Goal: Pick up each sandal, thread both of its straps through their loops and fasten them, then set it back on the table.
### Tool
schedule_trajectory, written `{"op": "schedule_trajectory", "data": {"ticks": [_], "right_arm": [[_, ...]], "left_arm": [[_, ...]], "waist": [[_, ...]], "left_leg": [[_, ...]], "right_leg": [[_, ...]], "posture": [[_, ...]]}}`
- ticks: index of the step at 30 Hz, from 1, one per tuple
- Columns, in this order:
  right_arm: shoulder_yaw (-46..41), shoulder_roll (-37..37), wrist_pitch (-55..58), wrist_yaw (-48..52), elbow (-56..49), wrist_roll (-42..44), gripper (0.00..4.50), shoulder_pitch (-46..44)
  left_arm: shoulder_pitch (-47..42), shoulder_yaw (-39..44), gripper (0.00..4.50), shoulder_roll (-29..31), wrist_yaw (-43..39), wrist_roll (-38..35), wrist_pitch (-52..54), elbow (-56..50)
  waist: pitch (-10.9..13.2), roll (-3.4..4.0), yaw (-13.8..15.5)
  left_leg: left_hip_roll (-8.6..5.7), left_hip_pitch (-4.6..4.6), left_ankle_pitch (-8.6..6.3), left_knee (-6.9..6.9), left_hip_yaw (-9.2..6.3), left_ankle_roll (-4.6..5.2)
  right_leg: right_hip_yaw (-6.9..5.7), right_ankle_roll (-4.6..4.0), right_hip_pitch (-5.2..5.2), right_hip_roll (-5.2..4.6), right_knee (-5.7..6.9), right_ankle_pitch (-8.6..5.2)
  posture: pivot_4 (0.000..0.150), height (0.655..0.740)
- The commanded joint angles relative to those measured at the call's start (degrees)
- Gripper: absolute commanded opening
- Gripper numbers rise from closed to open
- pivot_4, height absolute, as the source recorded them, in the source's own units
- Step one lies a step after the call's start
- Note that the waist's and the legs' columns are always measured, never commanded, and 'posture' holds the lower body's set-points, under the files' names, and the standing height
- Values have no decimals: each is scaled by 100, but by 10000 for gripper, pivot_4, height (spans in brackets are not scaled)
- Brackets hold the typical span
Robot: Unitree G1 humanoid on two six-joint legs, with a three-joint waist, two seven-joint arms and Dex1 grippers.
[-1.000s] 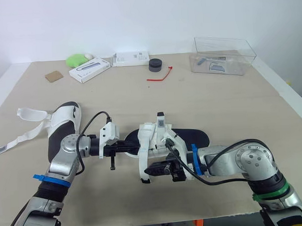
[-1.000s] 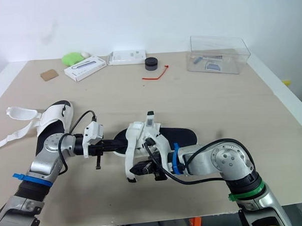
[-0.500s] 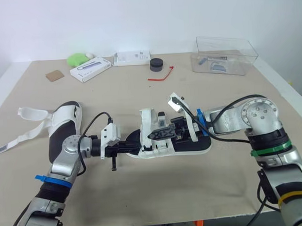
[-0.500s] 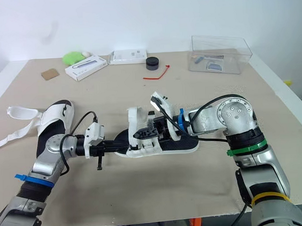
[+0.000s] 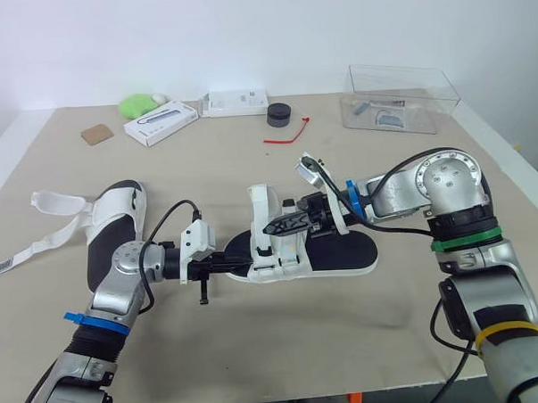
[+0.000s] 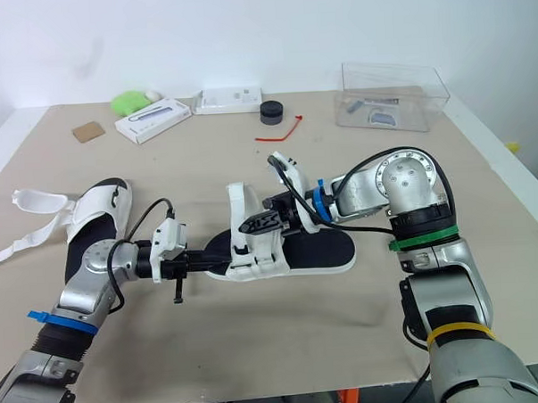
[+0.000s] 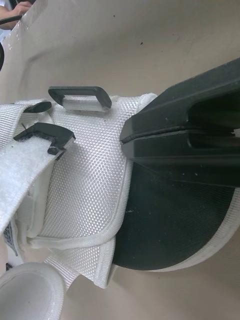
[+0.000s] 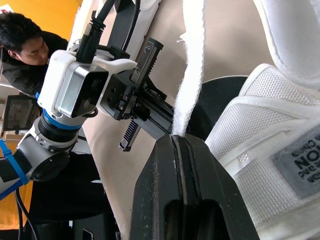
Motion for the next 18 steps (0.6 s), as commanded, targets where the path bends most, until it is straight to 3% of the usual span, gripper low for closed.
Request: {"op": "schedule_trajectory", "data": {"ticks": [1, 18], "right_arm": [[-268, 67, 220, 129, -127, -146, 838, -48], [-415, 373, 262, -412, 45, 673, 838, 241]], "left_arm": [[21, 34, 0, 62, 1, 25, -39, -44], [38, 1, 0, 145, -25, 49, -35, -86]], "waist": [[0, 0, 0], [0, 0, -6]], "left_leg": [[0, 0, 0, 0, 0, 0], [2, 0, 0, -1, -1, 0]], "right_leg": [[0, -4, 0, 0, 0, 3], [-1, 3, 0, 3, -2, -1]], "posture": [[1500, 7400], [1500, 7400]]}}
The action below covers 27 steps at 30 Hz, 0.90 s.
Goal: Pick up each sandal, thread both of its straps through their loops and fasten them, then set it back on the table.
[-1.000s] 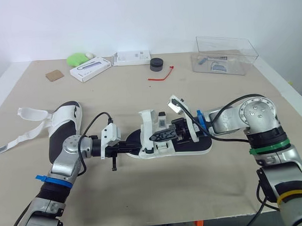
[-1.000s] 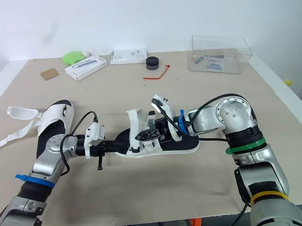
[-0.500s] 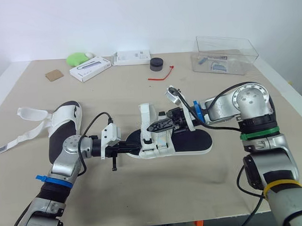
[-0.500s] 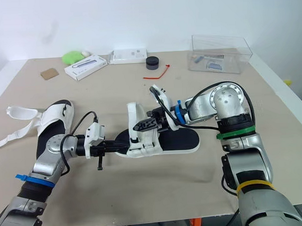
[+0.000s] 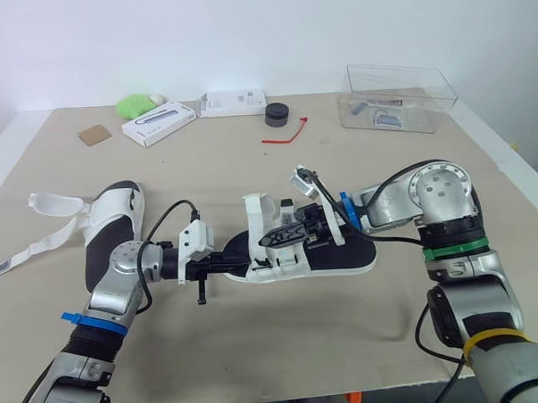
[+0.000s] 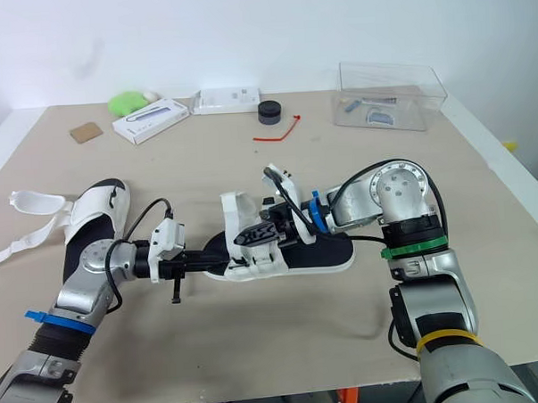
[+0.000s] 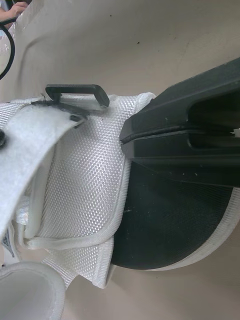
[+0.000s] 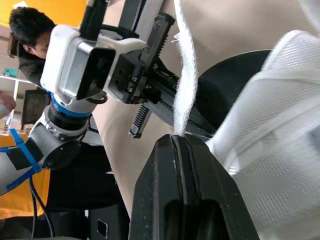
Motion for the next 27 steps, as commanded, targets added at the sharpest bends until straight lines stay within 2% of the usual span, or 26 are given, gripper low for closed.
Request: {"op": "schedule_trajectory", "data": {"ticks": [1, 13, 20, 27], "right_arm": [[-188, 24, 17, -175, 100, 454, 838, -109], [3, -163, 17, -583, 48, 854, 838, 185], [83, -225, 17, -628, -152, 528, 838, 358], [121, -144, 17, -333, -568, -244, 838, 339]], "left_arm": [[39, 1, 0, 74, -25, 47, -40, -89], [93, -18, 0, 64, 5, 72, -60, -122], [108, -14, 0, 67, 23, 79, -75, -125], [103, -11, 0, 68, 39, 88, -96, -102]], "waist": [[0, 0, 0], [0, 0, -1], [-1, 1, -1], [-1, 1, -1]], "left_leg": [[0, 0, 0, 0, 0, 0], [0, -1, 0, -2, 1, 0], [0, 0, -1, -3, 1, 1], [0, 0, -1, -4, 1, 2]], "right_leg": [[0, 0, 0, 0, 0, 0], [0, 2, 0, 0, -3, -1], [1, 3, 1, 0, -4, -1], [1, 5, 0, 0, -6, -3]], "posture": [[1500, 7400], [1500, 7400], [1500, 7400], [1500, 7400]]}}
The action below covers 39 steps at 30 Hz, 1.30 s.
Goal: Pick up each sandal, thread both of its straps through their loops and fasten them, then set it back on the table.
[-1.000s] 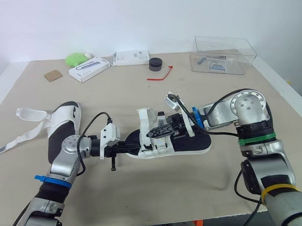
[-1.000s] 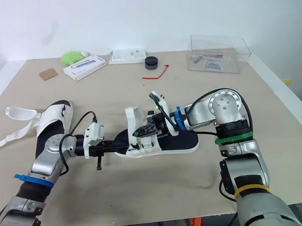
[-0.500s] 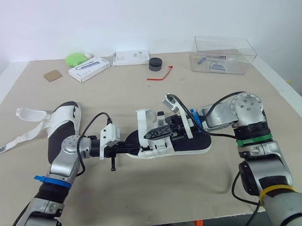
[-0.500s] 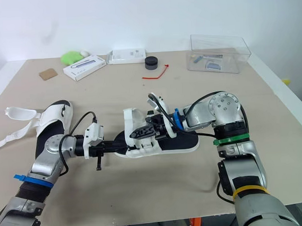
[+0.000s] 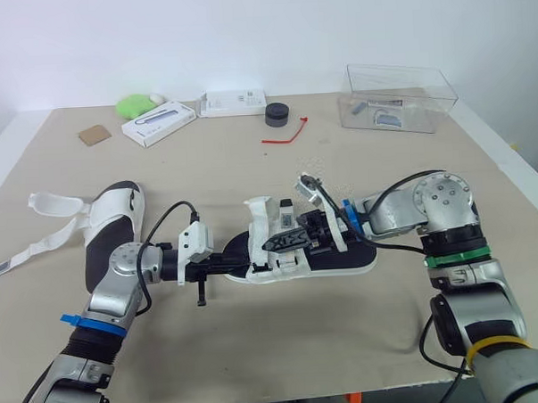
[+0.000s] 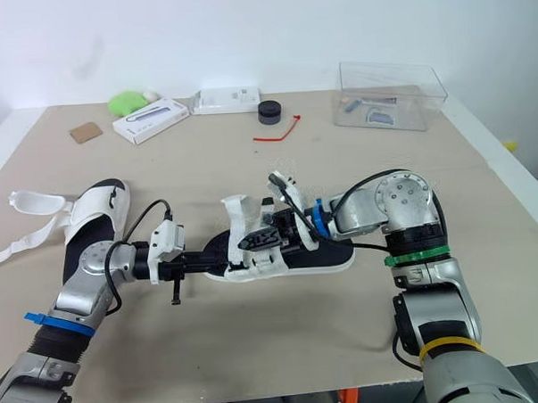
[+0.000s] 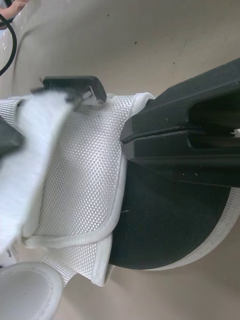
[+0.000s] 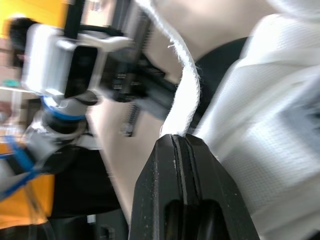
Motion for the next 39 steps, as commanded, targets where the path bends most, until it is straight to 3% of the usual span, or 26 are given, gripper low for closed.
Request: {"op": "schedule_trajectory", "data": {"ticks": [1, 20, 23, 26, 31, 38, 39], "right_arm": [[65, 17, 76, 247, -352, -404, 838, 6], [418, -149, 76, 1572, -1963, -1463, 838, 88], [386, -171, 63, 1755, -2113, -1711, 9697, 20], [261, -147, -107, 1877, -2109, -1988, 22798, -197], [68, -2, -359, 1997, -1626, -2507, 22798, -723], [-3, 192, -334, 2271, -1296, -2944, 22798, -801], [-21, 232, -302, 2293, -1287, -2970, 20416, -784]], "left_arm": [[36, -8, 0, 59, 23, 75, -20, -65], [30, -14, 0, 33, 93, 120, -73, 12], [10, -21, 0, 30, 97, 124, -82, 38], [-18, -24, 0, 21, 94, 127, -105, 74], [-55, -33, 0, 4, 75, 134, -132, 122], [-85, -9, 0, -25, 64, 102, -98, 125], [-84, -7, 0, -25, 65, 103, -96, 122]], "waist": [[0, 0, 0], [0, 0, -1], [0, 0, -1], [0, 0, -2], [0, 1, -1], [0, 1, 0], [0, 1, 0]], "left_leg": [[0, 0, 0, 0, 0, 0], [2, 0, -2, -2, -5, 3], [2, 0, -2, -2, -5, 2], [2, 1, -2, -2, -5, 2], [2, 3, -1, -1, -3, 2], [0, 0, -1, -2, -2, 2], [0, 0, -1, -2, -2, 2]], "right_leg": [[0, 0, 0, 0, 0, 0], [-3, 1, 0, 2, -2, -1], [-3, 1, 0, 2, -2, -1], [-3, 1, 0, 2, -2, -1], [-4, 6, -1, 3, -2, -3], [-2, -20, -2, -1, -2, 12], [-2, -21, -2, -1, -2, 13]], "posture": [[1500, 7400], [1500, 7400], [1500, 7400], [1500, 7400], [1500, 7400], [1500, 7400], [1500, 7400]]}}
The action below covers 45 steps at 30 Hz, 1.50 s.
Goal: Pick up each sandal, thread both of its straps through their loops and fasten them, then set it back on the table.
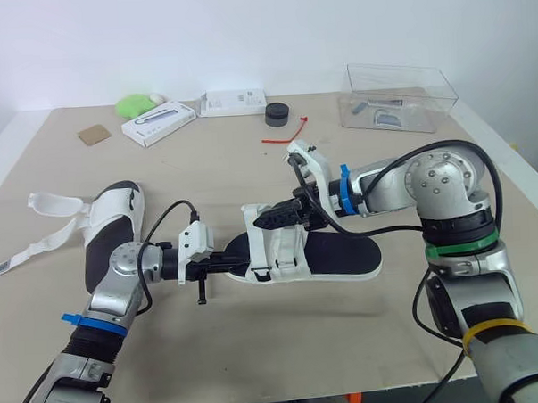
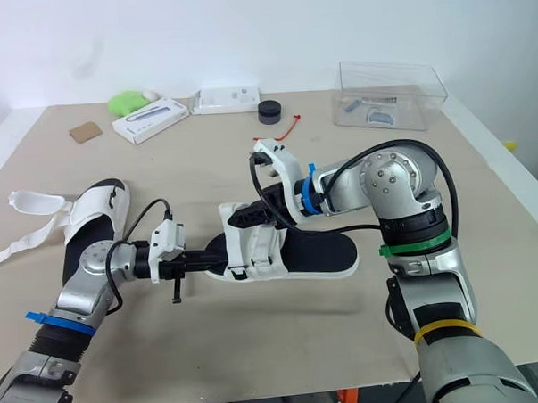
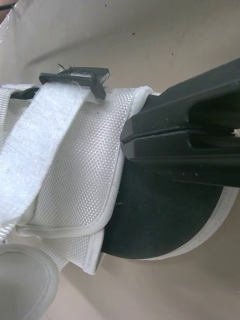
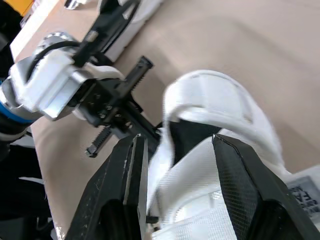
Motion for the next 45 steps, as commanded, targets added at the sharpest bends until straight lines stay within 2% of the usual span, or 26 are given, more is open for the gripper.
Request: {"op": "schedule_trajectory", "data": {"ticks": [1, 5, 6, 18, 20, 28, 31, 34, 38, 41, 45], "right_arm": [[-186, 104, 46, 158, -50, -74, 17763, -33], [-270, 237, 174, 124, -137, -174, 3017, 161], [-284, 252, 240, 120, -220, -159, 967, 227], [0, 188, 403, 44, -1343, 0, 967, 1020], [59, 174, 403, 27, -1506, 2, 967, 1124], [-141, 65, 357, 19, -1911, -71, 967, 1302], [-285, -193, 85, 314, -2172, -47, 9890, 1150], [-306, -621, -409, 895, -2523, 8, 24408, 1068], [-984, -963, -250, 1467, -2867, 976, 43769, 1328], [-912, -1118, -124, 1529, -3303, 1418, 44815, 2062], [-326, -1002, -577, 1018, -3558, 727, 44815, 2944]], "left_arm": [[-42, 1, 0, -3, 3, 16, 22, 20], [1, 26, 0, 22, 22, 12, 29, -25], [11, 35, 0, 33, 27, 9, 35, -37], [15, 32, 0, 26, 35, -31, 92, -77], [9, 21, 0, 23, 32, -26, 78, -67], [-40, -12, 0, -4, 13, 8, 24, 15], [-56, -13, 0, -6, -1, 24, -1, 56], [-62, -9, 0, 1, -13, 30, -9, 62], [-55, 26, 0, 31, -24, 14, 6, 54], [-78, 66, 0, 33, -11, -2, 43, 95], [-120, 82, 0, 25, 10, -8, 46, 95]], "waist": [[0, 0, 0], [0, 0, 0], [0, 0, 0], [0, 0, -1], [0, 0, -3], [0, 0, -2], [0, 0, 0], [0, 0, 1], [0, 0, 5], [-2, -3, 11], [-2, -2, -2]], "left_leg": [[0, 0, 0, 0, 0, 0], [0, 0, 0, 0, -2, 0], [0, 0, 0, 0, -2, 0], [0, 1, 0, 0, -5, 0], [0, 1, 0, 0, -5, 0], [1, 2, 0, 0, -7, 0], [-1, 1, 0, 0, -7, 0], [-3, 1, 0, 0, -6, 0], [-2, 1, 0, 0, -10, 0], [-1, 1, 0, 0, -18, 0], [-1, 2, 0, 0, -14, 0]], "right_leg": [[0, 0, 0, 0, 0, 0], [-1, 0, 0, 0, 0, 0], [-1, 0, 1, 0, 0, 0], [-3, 1, 1, 1, 1, -1], [-3, 23, 1, 1, 0, -14], [-3, 22, 2, 2, 0, -13], [-3, 23, 2, 1, 0, -14], [-3, 33, 1, -1, -3, -20], [-5, 35, 3, 0, -3, -22], [-11, 34, 7, 0, -6, -22], [-7, 34, 6, 0, -4, -23]], "posture": [[1500, 7400], [1500, 7400], [1500, 7400], [1500, 7400], [1500, 7400], [1500, 7400], [1500, 7400], [1500, 7400], [1500, 7400], [1500, 7400], [1500, 7400]]}}
